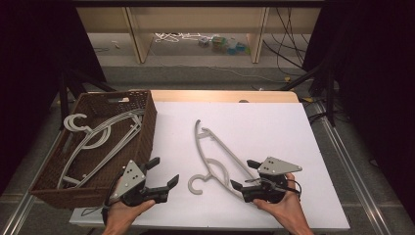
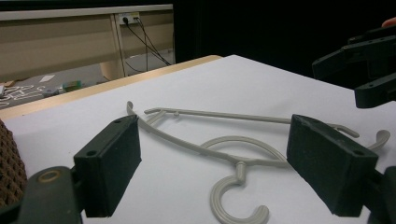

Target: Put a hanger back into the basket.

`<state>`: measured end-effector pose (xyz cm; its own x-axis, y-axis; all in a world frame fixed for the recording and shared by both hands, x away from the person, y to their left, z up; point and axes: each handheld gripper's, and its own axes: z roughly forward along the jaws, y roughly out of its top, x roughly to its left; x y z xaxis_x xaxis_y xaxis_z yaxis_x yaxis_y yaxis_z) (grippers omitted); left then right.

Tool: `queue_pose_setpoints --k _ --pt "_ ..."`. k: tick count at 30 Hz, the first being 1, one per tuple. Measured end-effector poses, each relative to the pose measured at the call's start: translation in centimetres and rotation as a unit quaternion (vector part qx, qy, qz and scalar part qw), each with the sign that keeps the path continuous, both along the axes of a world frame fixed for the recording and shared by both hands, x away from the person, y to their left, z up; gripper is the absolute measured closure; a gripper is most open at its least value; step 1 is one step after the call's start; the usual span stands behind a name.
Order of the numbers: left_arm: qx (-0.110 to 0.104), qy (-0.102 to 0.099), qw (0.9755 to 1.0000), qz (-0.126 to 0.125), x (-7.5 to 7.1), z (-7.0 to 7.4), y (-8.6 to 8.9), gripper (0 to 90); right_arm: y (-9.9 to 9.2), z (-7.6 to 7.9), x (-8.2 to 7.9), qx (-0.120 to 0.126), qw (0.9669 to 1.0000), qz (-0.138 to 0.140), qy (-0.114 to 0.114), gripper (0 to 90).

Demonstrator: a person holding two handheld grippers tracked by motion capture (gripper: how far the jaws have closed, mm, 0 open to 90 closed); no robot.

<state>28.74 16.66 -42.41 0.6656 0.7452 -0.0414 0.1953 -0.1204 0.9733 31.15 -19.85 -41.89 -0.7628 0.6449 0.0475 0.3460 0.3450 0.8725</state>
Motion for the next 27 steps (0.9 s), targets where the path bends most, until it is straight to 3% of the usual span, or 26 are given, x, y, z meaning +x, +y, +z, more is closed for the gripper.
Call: queue_pose_setpoints --k 3,10,14,19,21,27 --pt "-0.003 0.002 1.0 0.001 0.0 -0.1 0.0 17.4 0.2 -0.3 0.0 -0.004 0.9999 0.008 0.009 16.5" --pt "-0.005 0.003 1.0 -0.002 -0.1 -0.1 0.3 17.4 1.0 -1.6 0.1 -0.044 0.9985 0.018 0.028 16.6" --pt "-0.012 0.003 0.9999 -0.005 0.0 -0.3 0.3 17.4 1.5 -2.5 0.2 -0.08 0.9956 0.025 0.042 16.7" --pt "-0.013 0.01 0.9999 -0.002 0.0 -0.6 0.2 17.4 2.0 -3.1 0.4 -0.104 0.9927 0.03 0.053 17.1" --pt "-0.008 0.01 0.9999 -0.004 -0.1 -0.6 0.2 17.4 2.3 -3.7 0.5 -0.13 0.9893 0.033 0.058 18.0" --pt "-0.005 0.014 0.9999 -0.007 0.0 -0.8 0.1 17.3 2.8 -4.4 1.0 -0.149 0.9853 0.04 0.074 22.7"
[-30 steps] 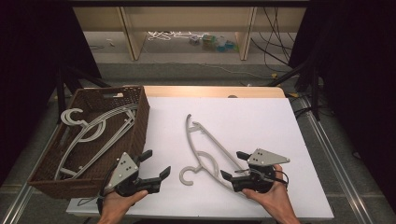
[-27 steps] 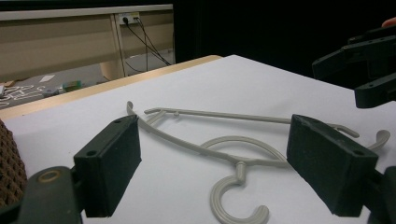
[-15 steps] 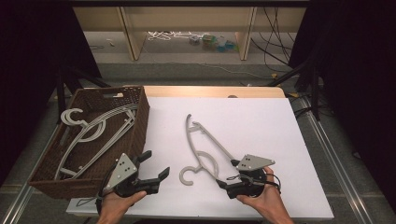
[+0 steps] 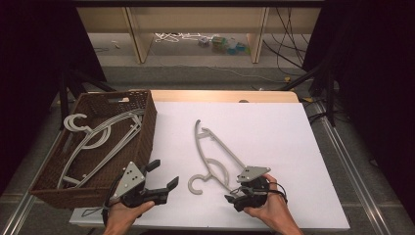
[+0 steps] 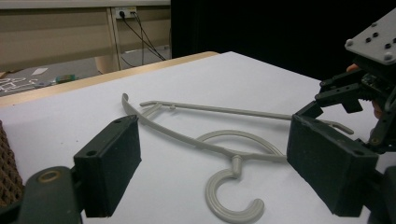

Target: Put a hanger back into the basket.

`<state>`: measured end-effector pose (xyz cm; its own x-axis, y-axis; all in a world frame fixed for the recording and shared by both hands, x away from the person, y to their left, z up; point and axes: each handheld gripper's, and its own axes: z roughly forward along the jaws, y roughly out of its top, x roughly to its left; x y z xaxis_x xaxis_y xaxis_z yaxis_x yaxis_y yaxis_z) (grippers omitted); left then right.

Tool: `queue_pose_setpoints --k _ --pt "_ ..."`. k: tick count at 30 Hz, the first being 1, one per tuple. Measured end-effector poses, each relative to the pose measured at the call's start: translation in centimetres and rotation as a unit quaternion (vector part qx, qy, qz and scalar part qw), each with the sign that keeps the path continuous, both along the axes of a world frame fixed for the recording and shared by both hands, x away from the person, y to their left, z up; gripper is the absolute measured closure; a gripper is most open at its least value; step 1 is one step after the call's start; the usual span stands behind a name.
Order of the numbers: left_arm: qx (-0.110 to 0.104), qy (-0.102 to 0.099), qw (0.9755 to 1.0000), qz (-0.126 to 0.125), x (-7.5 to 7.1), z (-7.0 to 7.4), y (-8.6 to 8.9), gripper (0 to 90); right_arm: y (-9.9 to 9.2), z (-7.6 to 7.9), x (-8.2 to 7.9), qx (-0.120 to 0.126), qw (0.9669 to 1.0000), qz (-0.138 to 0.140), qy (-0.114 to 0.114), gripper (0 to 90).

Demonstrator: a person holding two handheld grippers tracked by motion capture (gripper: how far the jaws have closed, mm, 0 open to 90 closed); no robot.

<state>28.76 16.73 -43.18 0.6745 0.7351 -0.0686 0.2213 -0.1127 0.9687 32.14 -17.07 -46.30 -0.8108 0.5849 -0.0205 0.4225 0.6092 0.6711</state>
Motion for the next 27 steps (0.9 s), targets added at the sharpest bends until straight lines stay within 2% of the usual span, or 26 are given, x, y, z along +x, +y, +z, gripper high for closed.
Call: queue_pose_setpoints --k 2,3,4,6,7,9,10,11,16,20,23,27 --pt "0.001 0.001 1.0 -0.005 0.0 -0.1 -0.1 17.4 0.1 -0.3 0.5 -0.017 0.9997 0.005 0.015 26.5" --pt "0.002 0.002 1.0 -0.005 0.0 -0.1 -0.2 17.3 0.2 -0.5 0.7 -0.017 0.9998 0.007 0.008 28.0" --pt "0.002 0.003 1.0 -0.005 0.0 -0.1 -0.2 17.4 0.2 -0.4 0.6 -0.023 0.9994 0.004 0.027 28.1" --pt "0.003 0.005 1.0 -0.006 0.0 -0.2 -0.2 17.3 0.3 -0.5 0.7 -0.024 0.9994 0.0 0.026 28.3" --pt "0.004 0.004 1.0 -0.008 0.0 -0.2 -0.2 17.4 0.4 -0.6 0.8 -0.032 0.9986 0.003 0.042 31.1" --pt "0.002 0.006 1.0 -0.007 0.0 -0.2 -0.3 17.4 0.4 -0.8 1.0 -0.035 0.9986 0.008 0.038 31.9" --pt "0.004 0.004 1.0 -0.007 0.0 -0.2 -0.3 17.4 0.5 -0.8 1.0 -0.039 0.9981 0.009 0.047 33.0" --pt "0.004 0.004 1.0 -0.007 0.0 -0.2 -0.3 17.4 0.6 -1.0 1.1 -0.037 0.9984 0.008 0.043 35.1" --pt "0.003 0.003 0.9999 -0.011 0.1 -0.3 -0.3 17.4 0.8 -1.2 1.5 -0.054 0.9962 0.021 0.064 43.7" --pt "0.002 0.003 0.9999 -0.012 0.1 -0.3 -0.3 17.6 1.1 -1.0 1.8 -0.055 0.9958 0.03 0.067 49.0" --pt "0.008 0.006 0.9999 -0.01 0.1 -0.3 -0.3 17.7 1.7 -0.8 2.1 -0.086 0.9931 0.039 0.069 52.0" --pt "0.009 0.008 0.9999 -0.012 0.1 -0.3 -0.4 17.8 2.1 -0.6 2.5 -0.1 0.991 0.042 0.077 58.8"
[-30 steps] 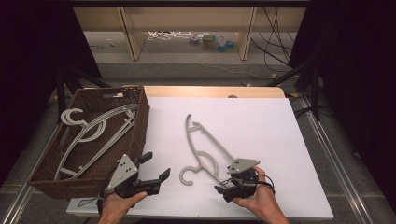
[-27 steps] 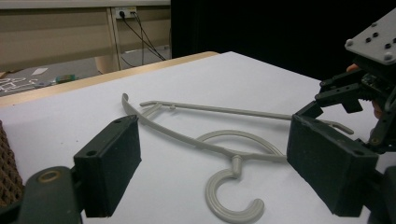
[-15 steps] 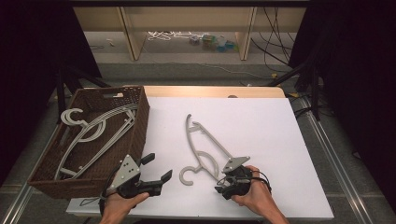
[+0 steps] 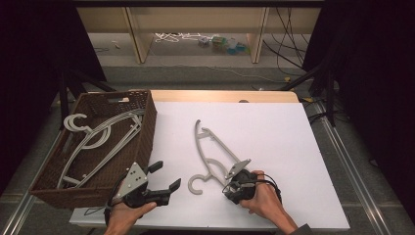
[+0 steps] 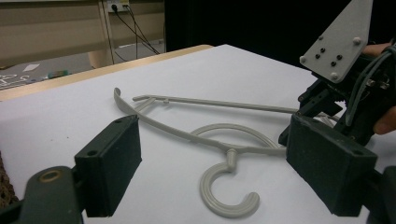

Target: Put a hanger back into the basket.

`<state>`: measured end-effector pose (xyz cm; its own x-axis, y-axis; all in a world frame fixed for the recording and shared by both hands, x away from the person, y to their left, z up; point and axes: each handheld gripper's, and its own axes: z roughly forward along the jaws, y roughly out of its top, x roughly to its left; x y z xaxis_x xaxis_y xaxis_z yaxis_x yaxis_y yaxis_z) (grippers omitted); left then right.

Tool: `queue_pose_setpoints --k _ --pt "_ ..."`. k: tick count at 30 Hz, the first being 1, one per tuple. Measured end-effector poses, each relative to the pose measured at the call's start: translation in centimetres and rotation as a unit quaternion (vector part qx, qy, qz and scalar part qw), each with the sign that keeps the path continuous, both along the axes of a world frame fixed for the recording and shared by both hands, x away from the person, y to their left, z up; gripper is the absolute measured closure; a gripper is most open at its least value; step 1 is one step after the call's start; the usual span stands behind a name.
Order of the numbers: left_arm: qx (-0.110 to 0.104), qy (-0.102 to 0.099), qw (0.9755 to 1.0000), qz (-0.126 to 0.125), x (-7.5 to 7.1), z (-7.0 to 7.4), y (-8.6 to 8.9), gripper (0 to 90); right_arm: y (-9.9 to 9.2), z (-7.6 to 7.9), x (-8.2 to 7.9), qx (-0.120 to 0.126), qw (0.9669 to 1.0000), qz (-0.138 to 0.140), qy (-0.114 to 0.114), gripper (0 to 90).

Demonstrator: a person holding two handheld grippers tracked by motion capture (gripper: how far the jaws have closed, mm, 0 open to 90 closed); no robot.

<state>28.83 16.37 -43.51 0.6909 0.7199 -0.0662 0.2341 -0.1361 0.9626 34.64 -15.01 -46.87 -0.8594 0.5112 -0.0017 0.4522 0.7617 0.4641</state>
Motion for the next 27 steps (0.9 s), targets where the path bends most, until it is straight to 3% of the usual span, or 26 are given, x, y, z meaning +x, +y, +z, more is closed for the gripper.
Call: queue_pose_setpoints --k 8,15,18,27 --pt "0.002 -0.001 1.0 -0.002 0.1 -0.1 0.0 18.1 1.0 0.5 0.8 -0.044 0.9987 0.008 0.024 66.6" --pt "0.003 0.001 1.0 -0.002 0.1 -0.1 0.0 18.3 1.2 0.6 1.0 -0.047 0.9983 0.001 0.035 72.0" --pt "0.005 0.002 1.0 -0.003 0.1 -0.1 0.0 18.4 1.2 0.6 1.1 -0.05 0.9983 0.004 0.029 78.4" --pt "0.016 -0.009 0.9998 -0.005 0.1 0.0 0.0 19.0 1.0 0.8 1.1 -0.048 0.9986 0.011 0.017 82.2"
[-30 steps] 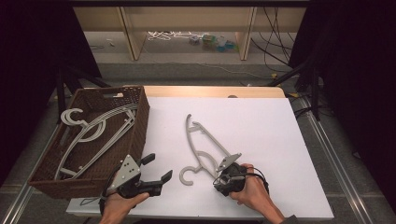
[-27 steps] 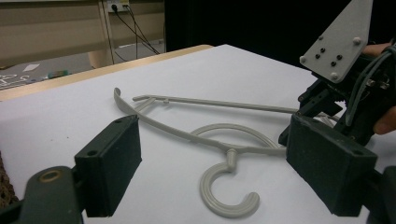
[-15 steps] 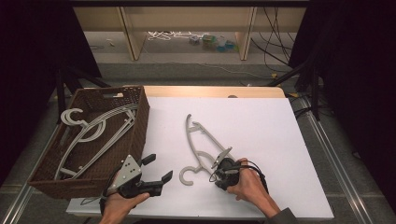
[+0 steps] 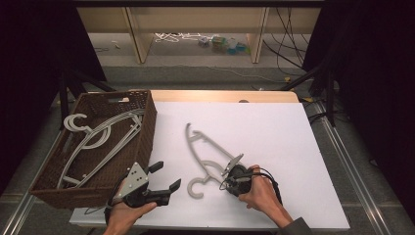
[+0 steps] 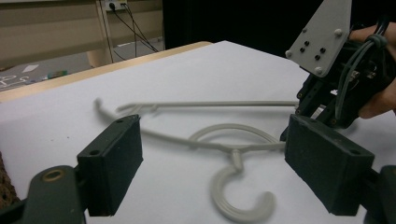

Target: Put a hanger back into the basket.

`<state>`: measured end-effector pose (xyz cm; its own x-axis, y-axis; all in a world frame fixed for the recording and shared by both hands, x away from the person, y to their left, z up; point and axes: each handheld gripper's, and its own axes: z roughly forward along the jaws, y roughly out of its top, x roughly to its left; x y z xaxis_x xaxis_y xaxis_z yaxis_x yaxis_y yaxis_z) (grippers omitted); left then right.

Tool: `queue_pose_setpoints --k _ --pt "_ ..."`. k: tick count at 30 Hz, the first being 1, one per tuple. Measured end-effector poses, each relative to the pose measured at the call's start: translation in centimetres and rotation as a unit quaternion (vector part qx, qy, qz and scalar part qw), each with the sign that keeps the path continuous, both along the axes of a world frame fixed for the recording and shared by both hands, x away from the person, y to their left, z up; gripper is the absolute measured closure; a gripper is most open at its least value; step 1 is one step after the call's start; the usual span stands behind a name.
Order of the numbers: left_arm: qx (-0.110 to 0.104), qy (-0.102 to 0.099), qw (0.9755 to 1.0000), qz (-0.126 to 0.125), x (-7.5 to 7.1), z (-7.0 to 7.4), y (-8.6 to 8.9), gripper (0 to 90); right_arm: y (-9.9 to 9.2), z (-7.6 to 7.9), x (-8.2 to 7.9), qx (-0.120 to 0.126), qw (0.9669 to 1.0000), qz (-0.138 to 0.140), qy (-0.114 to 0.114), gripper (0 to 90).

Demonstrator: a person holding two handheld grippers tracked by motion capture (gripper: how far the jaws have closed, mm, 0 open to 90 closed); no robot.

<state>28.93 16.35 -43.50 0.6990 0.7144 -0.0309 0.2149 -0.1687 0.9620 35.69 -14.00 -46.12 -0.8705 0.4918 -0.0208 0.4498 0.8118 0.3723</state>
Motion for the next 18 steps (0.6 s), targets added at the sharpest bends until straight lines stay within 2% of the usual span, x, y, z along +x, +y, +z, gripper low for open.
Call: queue_pose_setpoints --k 1,4,6,7,9,11,12,15,18 --pt "0.001 0.001 1.0 0.0 0.0 0.0 -0.1 19.2 0.1 0.2 -0.1 0.01 0.9999 0.008 0.003 82.3" --pt "0.002 0.001 1.0 -0.001 0.0 0.0 -0.1 19.5 -0.1 0.6 -0.2 0.008 0.9999 0.011 -0.001 82.4" --pt "0.001 -0.004 1.0 -0.004 0.1 -0.1 -0.2 19.8 -0.6 1.1 -0.2 0.019 0.9996 0.019 -0.002 82.4" --pt "0.012 -0.002 0.9999 -0.002 0.1 0.0 -0.2 20.0 -0.8 1.3 -0.2 0.022 0.9995 0.023 -0.005 82.4" --pt "0.013 -0.003 0.9999 -0.004 0.2 -0.1 -0.3 20.2 -1.1 1.6 -0.3 0.022 0.9991 0.035 -0.008 82.4" --pt "0.029 -0.011 0.9994 -0.016 0.4 0.1 -0.5 22.6 -1.4 1.9 -0.3 0.024 0.9989 0.038 -0.014 82.4" --pt "0.045 -0.03 0.9982 -0.025 0.7 0.3 -0.5 23.5 -1.6 2.1 -0.3 0.029 0.9986 0.041 -0.015 82.4" --pt "0.046 -0.032 0.998 -0.028 1.0 0.4 -0.7 23.5 -2.1 2.8 -0.3 0.039 0.998 0.045 -0.022 82.4" --pt "0.065 -0.035 0.9968 -0.031 1.6 0.5 -1.2 24.4 -2.6 3.4 -0.4 0.048 0.9973 0.051 -0.021 82.4"
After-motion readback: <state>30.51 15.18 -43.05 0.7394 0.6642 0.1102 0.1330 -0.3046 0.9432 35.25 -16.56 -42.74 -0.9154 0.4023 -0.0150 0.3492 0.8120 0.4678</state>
